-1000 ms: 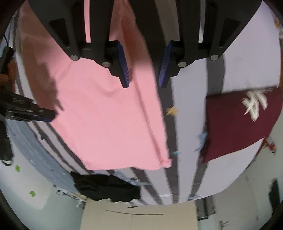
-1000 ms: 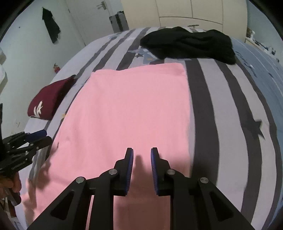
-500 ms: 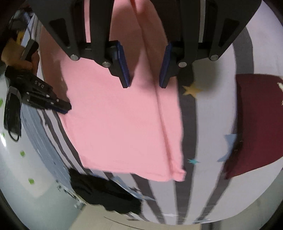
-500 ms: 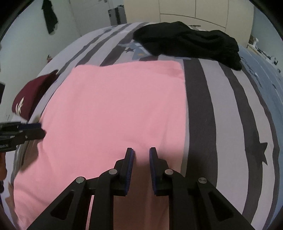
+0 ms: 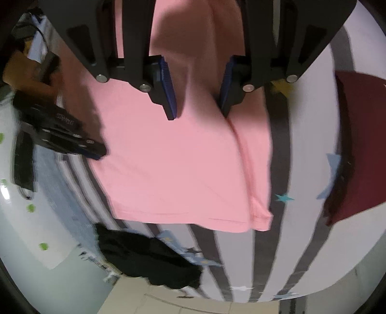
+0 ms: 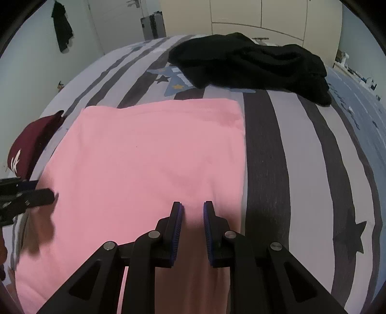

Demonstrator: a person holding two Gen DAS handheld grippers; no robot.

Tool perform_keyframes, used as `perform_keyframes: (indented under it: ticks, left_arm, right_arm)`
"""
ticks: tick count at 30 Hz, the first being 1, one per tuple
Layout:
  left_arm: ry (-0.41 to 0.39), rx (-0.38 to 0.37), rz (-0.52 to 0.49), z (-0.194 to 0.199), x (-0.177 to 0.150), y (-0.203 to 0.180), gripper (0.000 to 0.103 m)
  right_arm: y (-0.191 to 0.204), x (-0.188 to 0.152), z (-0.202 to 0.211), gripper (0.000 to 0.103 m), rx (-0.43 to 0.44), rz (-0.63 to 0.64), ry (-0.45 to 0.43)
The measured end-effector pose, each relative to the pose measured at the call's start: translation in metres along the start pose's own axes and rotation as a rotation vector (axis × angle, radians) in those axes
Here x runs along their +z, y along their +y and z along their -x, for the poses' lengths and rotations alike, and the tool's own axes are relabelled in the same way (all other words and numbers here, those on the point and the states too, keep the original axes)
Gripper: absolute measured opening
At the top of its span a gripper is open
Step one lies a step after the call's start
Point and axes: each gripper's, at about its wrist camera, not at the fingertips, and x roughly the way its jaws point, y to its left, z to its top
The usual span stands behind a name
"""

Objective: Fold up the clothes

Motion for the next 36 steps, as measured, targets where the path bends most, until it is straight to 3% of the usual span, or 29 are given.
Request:
perform_keyframes:
  ticks: [3,11,14,20,25,28,31,33,36]
  left_arm:
    - [-0.010,0.019,0.021,-0.005,0.009,0.011,0.014]
    - [-0.020,0.026,0.011,-0.028,0.044,0.022,0.014]
    - [-0.027,0.023,-0.020,-0.037,0.052,0.022,0.004]
    - [-0.070,0.022,-0.047,-0.033,0.062,0.020,0.004]
    - [-0.059,0.073,-0.050,-0.035,0.063,0.029,0.006]
    - [-0.062,0.091,-0.001,-0.030,0.069,0.037,0.007]
    - [-0.057,0.214,0.024,-0.028,0.073,0.052,0.006]
    - [-0.059,0.218,0.073,-0.023,0.073,0.065,0.006]
    - [-0.107,0.146,0.114,-0.009,0.077,0.070,0.006]
  right_arm:
    - [-0.002,0.008,-0.005,0.015,0.000,-0.012,-0.011]
    - [-0.011,0.047,-0.028,0.016,-0.017,-0.039,-0.042]
    - [-0.017,0.064,-0.038,0.016,-0.025,-0.059,-0.049]
    - [-0.015,0.078,-0.048,0.016,-0.060,-0.035,-0.068]
    - [-0.018,0.084,-0.055,0.018,-0.070,-0.042,-0.090]
    - [-0.016,0.088,-0.057,0.020,-0.092,-0.016,-0.104]
    - [-0.021,0.092,-0.057,0.021,-0.092,-0.034,-0.102]
    - [-0.023,0.096,-0.058,0.021,-0.097,-0.037,-0.099]
    - [-0.024,0.098,-0.059,0.022,-0.101,-0.038,-0.099]
